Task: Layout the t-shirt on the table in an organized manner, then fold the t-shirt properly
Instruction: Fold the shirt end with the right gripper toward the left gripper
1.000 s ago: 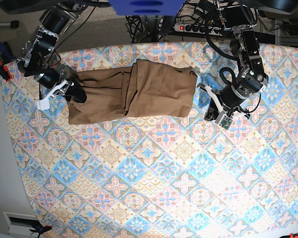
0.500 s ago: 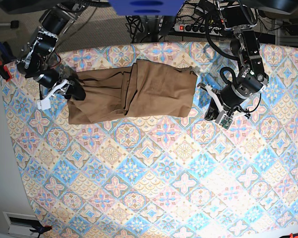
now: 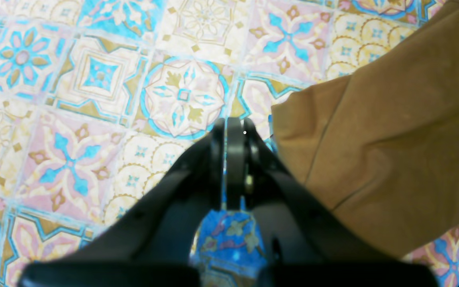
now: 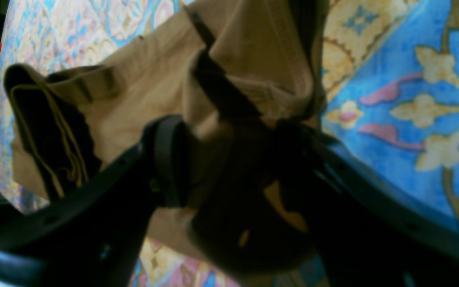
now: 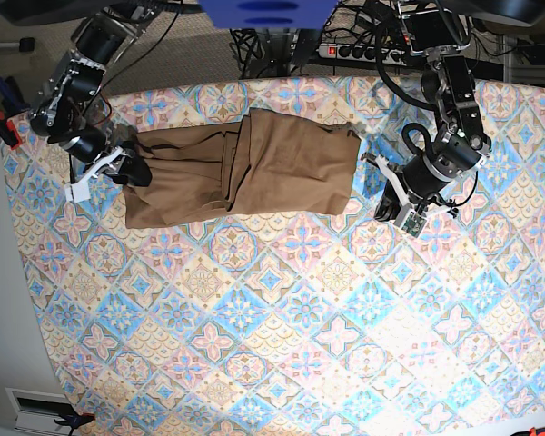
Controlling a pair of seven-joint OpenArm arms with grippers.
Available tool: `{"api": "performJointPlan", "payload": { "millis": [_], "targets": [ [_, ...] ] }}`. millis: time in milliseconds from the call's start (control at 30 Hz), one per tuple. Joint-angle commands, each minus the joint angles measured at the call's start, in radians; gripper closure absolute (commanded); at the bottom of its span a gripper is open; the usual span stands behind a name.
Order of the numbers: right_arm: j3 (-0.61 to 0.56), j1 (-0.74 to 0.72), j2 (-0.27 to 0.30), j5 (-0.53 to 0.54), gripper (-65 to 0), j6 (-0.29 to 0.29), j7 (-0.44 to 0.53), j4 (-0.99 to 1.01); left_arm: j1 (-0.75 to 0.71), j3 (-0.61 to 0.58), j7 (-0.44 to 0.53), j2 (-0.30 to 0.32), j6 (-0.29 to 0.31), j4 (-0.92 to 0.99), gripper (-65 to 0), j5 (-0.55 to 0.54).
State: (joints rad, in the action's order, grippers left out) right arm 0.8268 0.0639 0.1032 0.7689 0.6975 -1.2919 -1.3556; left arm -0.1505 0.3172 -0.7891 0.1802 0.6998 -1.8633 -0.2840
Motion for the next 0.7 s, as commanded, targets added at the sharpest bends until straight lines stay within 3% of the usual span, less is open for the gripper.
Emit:
{"api": "performJointPlan", "payload": {
  "millis": [0,300,500,667],
  "targets": [
    [0.002,-0.005,0.011,-0.009,-32.5,0.001,-0.002,0.015,0.009,0.004,0.024,0.008,-0.002,-0.016,0.0,-0.017],
    [-0.028,-0.005,0.010,-0.141,-32.5,0.001,0.034,0.112,0.013,0.004,0.024,0.008,-0.002,-0.016,0.0,-0.019],
    [-0.278,-0.002,0.010,-0.141,-32.5,0.001,0.034,0.109,0.015,0.004,0.024,0.008,-0.002,-0.016,0.0,-0.019],
    [-0.369,0.000,0.010,-0.141,-30.6,0.001,0.034,0.040,0.015,0.006,0.024,0.008,-0.002,-0.016,0.0,-0.019]
  ]
}}
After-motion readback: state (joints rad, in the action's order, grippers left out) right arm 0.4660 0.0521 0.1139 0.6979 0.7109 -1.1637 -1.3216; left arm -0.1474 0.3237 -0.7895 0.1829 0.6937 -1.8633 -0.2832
